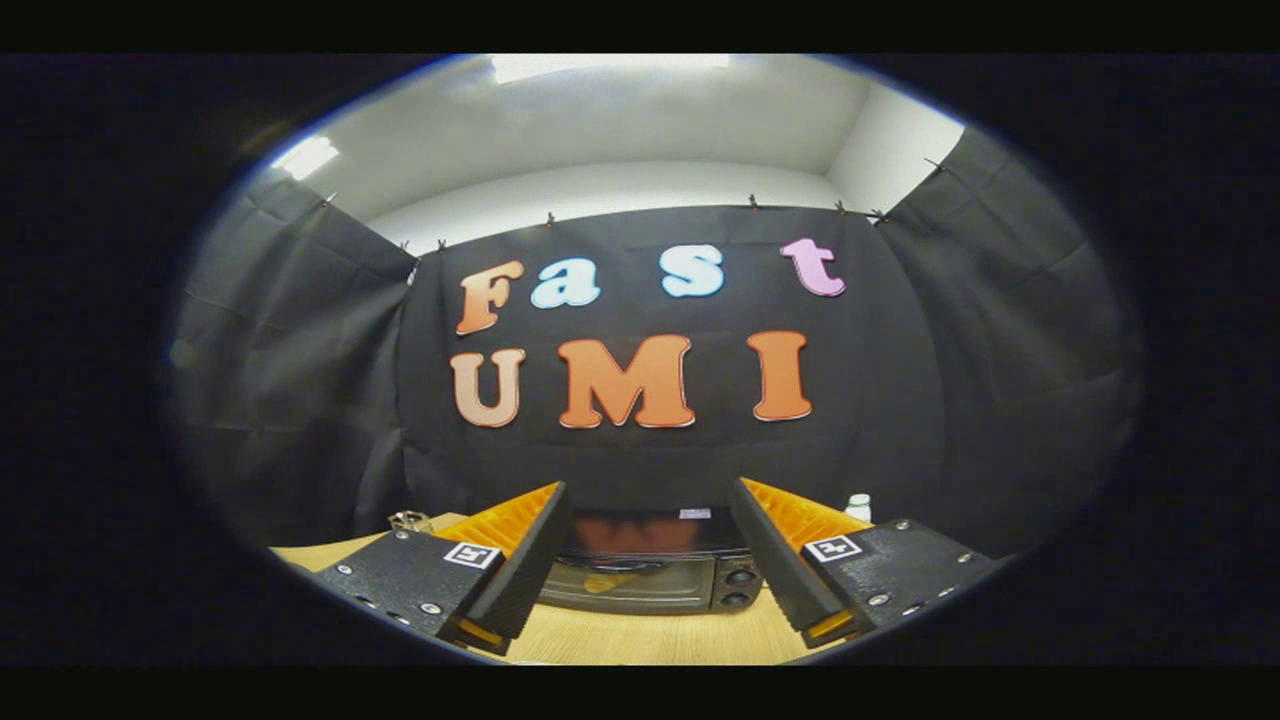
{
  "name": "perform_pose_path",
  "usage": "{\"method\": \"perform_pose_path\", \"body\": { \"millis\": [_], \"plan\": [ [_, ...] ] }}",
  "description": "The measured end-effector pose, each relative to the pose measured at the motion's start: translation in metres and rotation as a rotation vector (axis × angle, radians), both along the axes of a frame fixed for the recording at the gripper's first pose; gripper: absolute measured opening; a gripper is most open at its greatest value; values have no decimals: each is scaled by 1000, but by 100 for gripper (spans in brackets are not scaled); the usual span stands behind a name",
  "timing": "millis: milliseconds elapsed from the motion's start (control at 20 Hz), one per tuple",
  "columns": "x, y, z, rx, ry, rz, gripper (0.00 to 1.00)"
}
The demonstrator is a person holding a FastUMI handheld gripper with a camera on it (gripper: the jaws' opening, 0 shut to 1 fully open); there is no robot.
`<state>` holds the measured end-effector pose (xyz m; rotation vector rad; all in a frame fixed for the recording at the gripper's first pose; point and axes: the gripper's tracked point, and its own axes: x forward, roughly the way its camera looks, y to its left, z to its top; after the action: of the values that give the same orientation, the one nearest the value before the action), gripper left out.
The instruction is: Open the toaster oven, put the food inside, and close the toaster oven door.
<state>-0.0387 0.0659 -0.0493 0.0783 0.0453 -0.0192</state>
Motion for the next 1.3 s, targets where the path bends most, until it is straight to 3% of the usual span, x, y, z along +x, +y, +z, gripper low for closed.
{"method": "perform_pose_path", "body": {
  "millis": [100, 300, 1300],
  "plan": [
    [-6, 5, 14, -11, -56, 32, 95],
    [-21, 1, 27, -21, -107, 15, 96],
    [-33, 12, 7, -43, -59, 48, 96]
  ]
}}
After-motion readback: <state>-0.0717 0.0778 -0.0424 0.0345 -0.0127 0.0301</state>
